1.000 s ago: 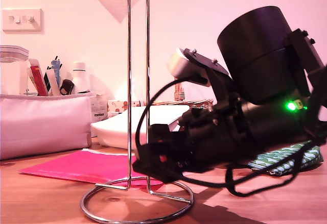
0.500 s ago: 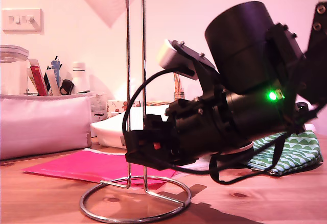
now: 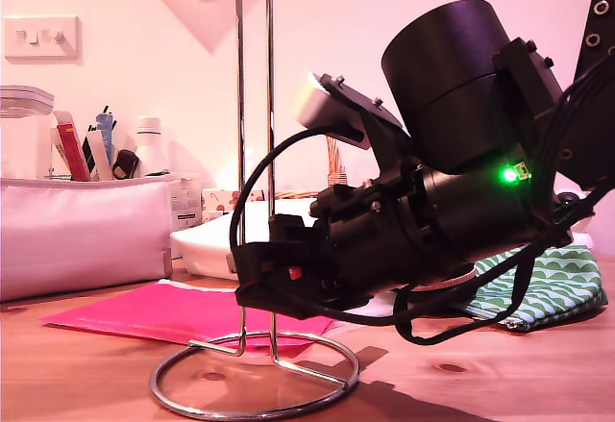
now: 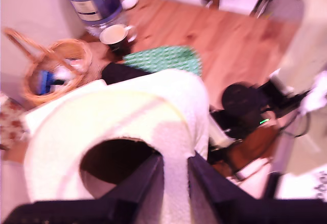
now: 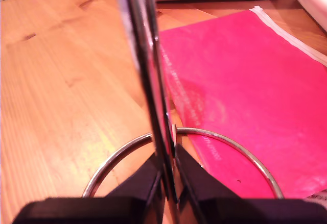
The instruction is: Insert the paper towel roll into the metallic stand.
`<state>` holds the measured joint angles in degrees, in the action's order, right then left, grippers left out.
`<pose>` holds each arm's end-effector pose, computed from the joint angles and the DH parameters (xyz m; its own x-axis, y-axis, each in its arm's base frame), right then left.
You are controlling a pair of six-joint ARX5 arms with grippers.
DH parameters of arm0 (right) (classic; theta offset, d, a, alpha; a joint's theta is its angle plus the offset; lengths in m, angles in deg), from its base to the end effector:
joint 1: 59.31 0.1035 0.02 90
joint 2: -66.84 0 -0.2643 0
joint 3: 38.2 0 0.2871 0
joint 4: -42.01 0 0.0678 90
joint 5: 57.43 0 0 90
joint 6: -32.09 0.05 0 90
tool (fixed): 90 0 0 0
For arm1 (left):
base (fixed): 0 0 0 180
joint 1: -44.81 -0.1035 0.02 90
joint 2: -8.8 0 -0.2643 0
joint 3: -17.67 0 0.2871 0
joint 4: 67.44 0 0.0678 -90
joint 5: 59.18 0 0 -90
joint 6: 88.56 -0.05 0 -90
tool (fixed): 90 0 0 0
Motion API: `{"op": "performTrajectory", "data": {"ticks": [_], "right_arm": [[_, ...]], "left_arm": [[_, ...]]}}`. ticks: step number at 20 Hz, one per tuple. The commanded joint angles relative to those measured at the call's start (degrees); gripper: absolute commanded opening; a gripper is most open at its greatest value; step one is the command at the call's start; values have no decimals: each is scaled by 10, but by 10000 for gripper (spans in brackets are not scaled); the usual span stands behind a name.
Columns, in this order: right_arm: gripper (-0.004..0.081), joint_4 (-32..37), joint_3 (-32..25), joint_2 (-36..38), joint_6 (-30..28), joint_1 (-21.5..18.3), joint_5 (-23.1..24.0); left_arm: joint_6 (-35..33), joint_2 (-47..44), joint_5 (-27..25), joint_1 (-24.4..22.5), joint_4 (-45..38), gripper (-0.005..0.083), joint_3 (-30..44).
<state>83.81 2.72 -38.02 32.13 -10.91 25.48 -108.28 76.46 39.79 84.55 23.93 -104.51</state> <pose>0.2096 0.2454 0.0568 0.5180 0.7693 -0.3740 -0.8178 0.5736 0.0472 0.1334 -0.1210 0.5115 0.5081 -0.6252 -0.5924 0.8404 0.5105 0.1820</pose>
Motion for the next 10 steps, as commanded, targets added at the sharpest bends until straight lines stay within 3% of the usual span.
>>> {"op": "performTrajectory", "data": {"ticks": [1,10], "right_arm": [[-13,-23,-13,-11,-3,0,-2],[-13,-24,-13,-11,-3,0,-2]], "left_arm": [[-12,-5,-20,-3,-7,-24,2],[-6,34,12,0,-7,-24,2]]}}
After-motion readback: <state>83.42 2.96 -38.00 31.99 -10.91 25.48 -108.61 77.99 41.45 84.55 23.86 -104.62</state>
